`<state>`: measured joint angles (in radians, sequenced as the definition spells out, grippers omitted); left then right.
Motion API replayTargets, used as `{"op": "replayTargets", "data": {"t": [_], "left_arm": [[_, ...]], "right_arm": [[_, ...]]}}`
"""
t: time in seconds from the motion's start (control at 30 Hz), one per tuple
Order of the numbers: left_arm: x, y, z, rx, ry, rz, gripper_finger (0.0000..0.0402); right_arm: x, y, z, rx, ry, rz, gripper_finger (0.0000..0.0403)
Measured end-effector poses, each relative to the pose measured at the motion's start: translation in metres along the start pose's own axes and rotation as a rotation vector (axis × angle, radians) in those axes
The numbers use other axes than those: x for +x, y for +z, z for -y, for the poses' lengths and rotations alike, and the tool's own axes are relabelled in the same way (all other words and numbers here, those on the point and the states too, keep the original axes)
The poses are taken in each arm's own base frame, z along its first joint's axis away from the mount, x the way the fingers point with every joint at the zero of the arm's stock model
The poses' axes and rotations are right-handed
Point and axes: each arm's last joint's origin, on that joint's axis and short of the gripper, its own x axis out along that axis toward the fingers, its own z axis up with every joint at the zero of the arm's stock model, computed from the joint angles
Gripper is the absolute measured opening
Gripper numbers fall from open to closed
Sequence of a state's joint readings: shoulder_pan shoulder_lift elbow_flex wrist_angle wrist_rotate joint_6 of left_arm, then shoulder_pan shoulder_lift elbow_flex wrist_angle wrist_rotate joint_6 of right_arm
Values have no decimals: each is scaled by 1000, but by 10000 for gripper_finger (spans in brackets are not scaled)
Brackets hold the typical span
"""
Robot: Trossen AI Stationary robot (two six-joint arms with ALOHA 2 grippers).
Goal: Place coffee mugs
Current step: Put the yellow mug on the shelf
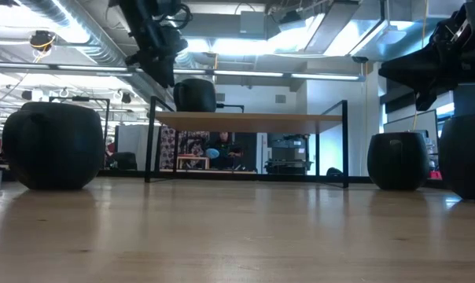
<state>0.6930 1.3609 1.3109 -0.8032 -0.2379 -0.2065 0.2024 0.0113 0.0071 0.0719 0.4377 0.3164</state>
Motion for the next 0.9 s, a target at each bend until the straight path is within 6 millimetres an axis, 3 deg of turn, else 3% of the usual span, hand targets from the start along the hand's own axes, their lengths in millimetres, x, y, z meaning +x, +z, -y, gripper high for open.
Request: {"op": "replayTargets", "data": {"t": [0.4, 0.9], "left_arm": [[6, -8, 9, 19, -106, -39, 104], [5, -2, 12, 10, -176, 17, 104]], "right_arm": [[0, 0, 0, 0, 0, 0, 44], [0, 0, 0, 0, 0, 0, 44]]}}
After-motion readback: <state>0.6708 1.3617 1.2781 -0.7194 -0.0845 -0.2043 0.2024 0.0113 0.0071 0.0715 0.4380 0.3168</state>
